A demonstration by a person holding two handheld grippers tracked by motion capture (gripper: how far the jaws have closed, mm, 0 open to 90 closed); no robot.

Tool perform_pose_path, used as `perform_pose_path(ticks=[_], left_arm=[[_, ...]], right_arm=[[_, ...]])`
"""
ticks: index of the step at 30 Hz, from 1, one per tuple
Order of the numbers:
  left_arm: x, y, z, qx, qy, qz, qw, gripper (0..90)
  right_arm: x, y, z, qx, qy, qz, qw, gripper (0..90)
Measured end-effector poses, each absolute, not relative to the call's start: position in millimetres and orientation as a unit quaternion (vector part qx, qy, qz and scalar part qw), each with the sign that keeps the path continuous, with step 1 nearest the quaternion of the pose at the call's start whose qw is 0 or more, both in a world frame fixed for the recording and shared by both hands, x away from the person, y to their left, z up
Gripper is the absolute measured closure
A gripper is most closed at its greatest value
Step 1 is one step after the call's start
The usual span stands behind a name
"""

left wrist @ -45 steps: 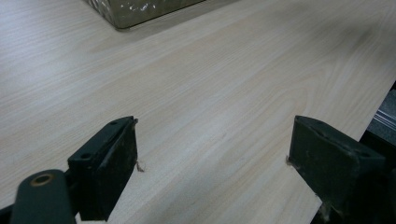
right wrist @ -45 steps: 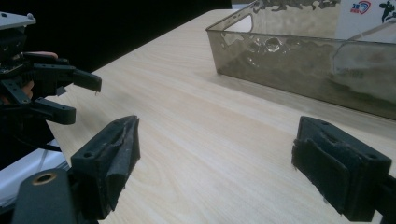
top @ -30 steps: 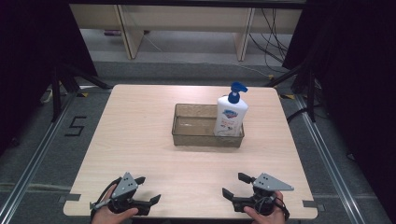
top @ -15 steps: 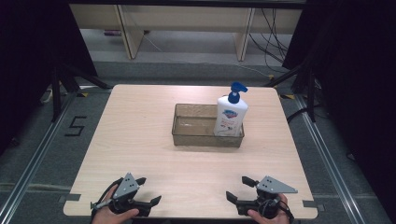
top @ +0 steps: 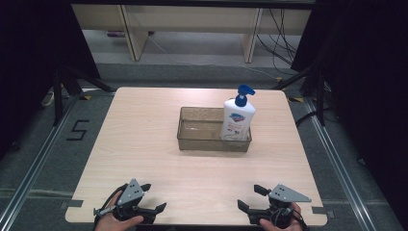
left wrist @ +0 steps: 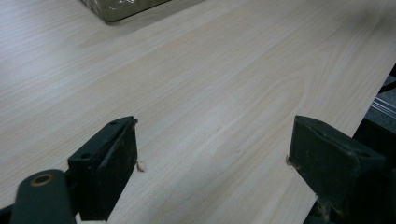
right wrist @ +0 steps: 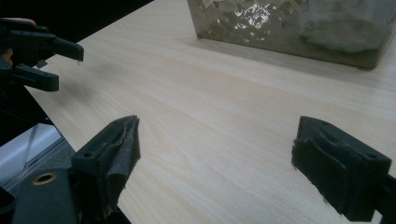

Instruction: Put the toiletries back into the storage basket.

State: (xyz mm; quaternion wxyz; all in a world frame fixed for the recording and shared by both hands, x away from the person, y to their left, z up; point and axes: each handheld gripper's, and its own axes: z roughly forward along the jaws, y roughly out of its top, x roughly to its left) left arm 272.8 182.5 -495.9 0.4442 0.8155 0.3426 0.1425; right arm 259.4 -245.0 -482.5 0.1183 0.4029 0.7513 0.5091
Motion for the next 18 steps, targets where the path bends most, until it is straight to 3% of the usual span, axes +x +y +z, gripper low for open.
perform_pose_path(ticks=[3,8,10,18], left_arm=[[274.2,183.7,-495.6,0.822,0.333,0.149,0.437,15.0],[272.2,181.1,-496.6,0.816,0.342,0.142,0.443,15.0],[272.9,181.3,-497.4,0.818,0.336,0.145,0.444,15.0],[272.2,179.7,-498.4,0.817,0.337,0.145,0.445,14.9]], right_arm=[[255.2,-245.2,-481.9,0.417,0.750,0.504,0.102,15.3],[255.9,-248.8,-484.6,0.401,0.753,0.507,0.127,15.2],[253.0,-247.3,-485.0,0.417,0.751,0.500,0.108,15.2],[252.3,-246.5,-489.1,0.399,0.769,0.485,0.118,15.2]])
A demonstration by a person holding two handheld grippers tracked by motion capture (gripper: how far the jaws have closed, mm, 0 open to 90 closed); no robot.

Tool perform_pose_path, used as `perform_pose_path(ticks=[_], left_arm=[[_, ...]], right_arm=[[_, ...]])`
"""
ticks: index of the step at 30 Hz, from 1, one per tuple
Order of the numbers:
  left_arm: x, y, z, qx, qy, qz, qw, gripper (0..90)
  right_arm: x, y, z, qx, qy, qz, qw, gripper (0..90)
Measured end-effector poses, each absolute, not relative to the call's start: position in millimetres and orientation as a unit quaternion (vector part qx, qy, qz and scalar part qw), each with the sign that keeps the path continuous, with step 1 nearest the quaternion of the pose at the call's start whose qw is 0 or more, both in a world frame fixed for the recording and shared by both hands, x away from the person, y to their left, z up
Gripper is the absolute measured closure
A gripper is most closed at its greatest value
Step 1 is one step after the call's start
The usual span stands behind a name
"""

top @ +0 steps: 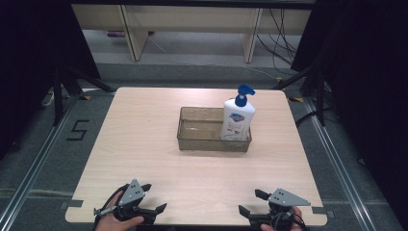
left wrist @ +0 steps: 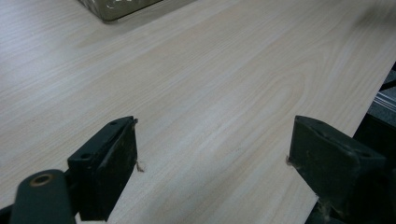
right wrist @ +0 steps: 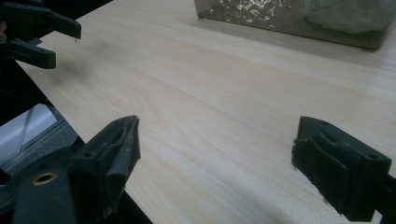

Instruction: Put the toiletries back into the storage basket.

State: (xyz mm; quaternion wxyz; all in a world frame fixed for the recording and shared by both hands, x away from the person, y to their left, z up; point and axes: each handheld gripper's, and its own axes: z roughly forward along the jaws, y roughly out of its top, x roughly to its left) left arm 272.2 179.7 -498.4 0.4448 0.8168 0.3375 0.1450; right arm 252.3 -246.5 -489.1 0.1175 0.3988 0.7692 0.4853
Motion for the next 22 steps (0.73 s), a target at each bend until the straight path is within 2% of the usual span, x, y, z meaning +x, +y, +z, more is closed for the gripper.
perform_pose_path(ticks=[22], left_arm=[[272.2,180.2,-497.3,0.826,0.332,0.144,0.432,14.9]], right_arm=[[251.4,-247.3,-491.2,0.400,0.774,0.474,0.129,15.3]])
